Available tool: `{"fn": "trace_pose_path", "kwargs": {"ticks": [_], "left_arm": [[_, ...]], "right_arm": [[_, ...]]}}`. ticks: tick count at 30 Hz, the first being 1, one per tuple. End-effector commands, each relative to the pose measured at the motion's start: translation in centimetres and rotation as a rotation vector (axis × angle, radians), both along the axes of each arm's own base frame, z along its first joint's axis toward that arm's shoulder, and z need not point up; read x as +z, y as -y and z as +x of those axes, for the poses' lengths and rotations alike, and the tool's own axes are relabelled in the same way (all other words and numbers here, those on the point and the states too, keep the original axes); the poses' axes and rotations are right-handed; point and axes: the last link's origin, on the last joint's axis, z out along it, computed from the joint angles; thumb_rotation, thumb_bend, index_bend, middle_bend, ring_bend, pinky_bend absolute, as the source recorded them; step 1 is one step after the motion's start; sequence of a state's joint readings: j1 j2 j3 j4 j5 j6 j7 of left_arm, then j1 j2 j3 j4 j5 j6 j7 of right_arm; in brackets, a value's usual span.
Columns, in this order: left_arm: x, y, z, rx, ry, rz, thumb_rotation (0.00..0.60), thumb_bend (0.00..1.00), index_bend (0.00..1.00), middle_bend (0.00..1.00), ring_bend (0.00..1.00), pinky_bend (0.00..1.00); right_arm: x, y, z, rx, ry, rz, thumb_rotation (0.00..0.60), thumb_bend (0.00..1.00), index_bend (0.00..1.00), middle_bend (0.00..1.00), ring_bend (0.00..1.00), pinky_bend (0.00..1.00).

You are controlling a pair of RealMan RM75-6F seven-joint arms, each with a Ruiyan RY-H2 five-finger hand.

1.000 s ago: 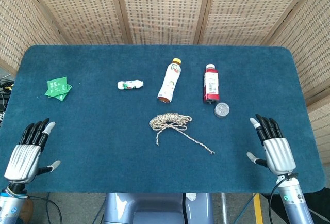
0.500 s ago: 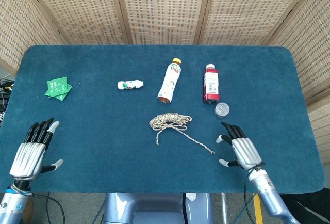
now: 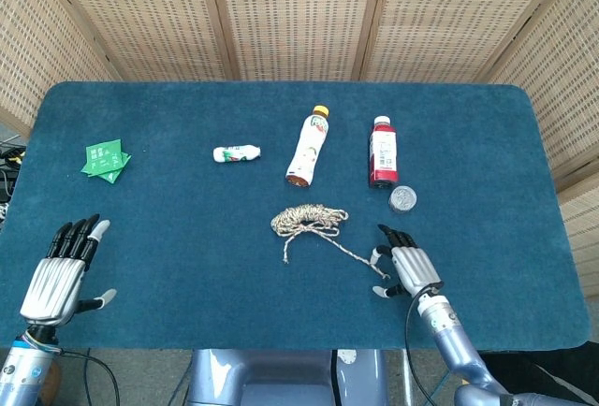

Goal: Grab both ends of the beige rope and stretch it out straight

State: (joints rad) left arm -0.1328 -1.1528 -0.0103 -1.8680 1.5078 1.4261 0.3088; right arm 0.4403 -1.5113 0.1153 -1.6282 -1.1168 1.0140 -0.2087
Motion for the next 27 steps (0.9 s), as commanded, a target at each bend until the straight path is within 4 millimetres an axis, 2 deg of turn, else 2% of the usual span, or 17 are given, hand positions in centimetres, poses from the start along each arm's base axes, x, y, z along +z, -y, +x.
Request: {"fn": "trace_pose_path", "kwargs": {"ticks": [1, 9, 27], "left_arm": [[0.0, 0.0, 0.0, 0.000, 0.000, -0.002, 0.600, 0.08, 0.00, 0.00, 0.00, 0.00], [-0.1, -0.1, 0.0, 0.005, 0.005, -0.018, 0.600, 0.08, 0.00, 0.00, 0.00, 0.00], [-0.1, -0.1, 0.0, 0.005, 0.011, -0.021, 0.600, 0.08, 0.00, 0.00, 0.00, 0.00]], "right_arm": [[-0.7, 0.2, -0.1, 0.002, -0.018, 0.003, 0.600, 0.17, 0.44, 0.00, 0.00, 0.01], [-1.5, 0.6, -0.4, 0.003, -0.047, -0.027, 0.600, 0.25, 0.46, 0.00, 0.00, 0.01], [-1.6, 0.7, -2.0, -0.026, -0.079, -0.041, 0.600, 0.25, 0.47, 0.00, 0.00, 0.01]]}}
